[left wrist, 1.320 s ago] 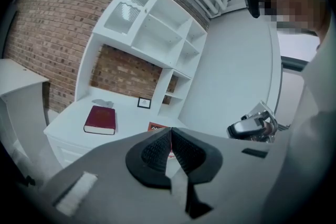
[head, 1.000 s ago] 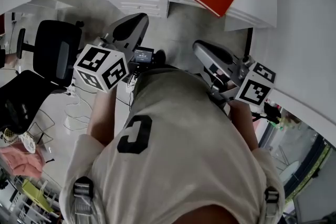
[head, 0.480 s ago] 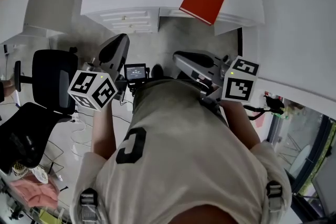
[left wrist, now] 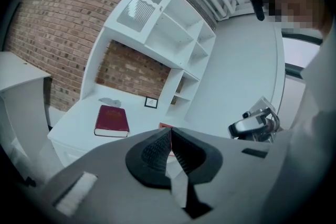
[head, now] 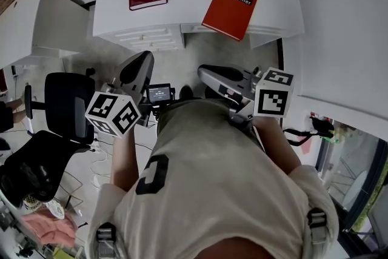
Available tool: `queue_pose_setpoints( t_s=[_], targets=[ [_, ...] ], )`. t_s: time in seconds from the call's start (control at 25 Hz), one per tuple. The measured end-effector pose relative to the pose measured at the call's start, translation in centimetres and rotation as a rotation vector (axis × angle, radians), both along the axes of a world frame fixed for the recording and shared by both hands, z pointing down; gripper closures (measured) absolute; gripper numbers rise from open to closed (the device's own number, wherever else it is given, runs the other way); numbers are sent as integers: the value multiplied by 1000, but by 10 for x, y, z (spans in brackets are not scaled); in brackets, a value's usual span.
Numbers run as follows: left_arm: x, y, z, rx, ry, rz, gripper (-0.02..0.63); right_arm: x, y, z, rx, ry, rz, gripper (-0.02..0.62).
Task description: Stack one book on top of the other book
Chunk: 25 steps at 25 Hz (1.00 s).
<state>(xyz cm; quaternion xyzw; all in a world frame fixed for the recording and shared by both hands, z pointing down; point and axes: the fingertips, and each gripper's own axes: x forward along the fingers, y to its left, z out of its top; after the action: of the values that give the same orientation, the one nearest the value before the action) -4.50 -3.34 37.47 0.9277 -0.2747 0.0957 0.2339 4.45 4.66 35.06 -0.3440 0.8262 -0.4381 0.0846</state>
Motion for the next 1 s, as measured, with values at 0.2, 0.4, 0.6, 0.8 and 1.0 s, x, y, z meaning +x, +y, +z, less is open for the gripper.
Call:
queue_pose_setpoints(
  t_s=[0.2,0.4,0.6,0.8,1.0],
  targets=[
    [14,-2,-4,-1,-19,8,601,14,-6,-4,5,-33,7,586],
    [60,-14,-5,0,-42,45,601,59,-22,4,-21,-88,55,588],
    [91,-26,-1,-6,-82,65,601,88,-36,8,-31,-125,75,586],
    [119,-39,4,-22,-100,91,601,114,-50,20,-74,-157,96,586],
    [138,-53,16,-37,-131,90,601,143,-58,41,-125,-133,133,586]
  ],
)
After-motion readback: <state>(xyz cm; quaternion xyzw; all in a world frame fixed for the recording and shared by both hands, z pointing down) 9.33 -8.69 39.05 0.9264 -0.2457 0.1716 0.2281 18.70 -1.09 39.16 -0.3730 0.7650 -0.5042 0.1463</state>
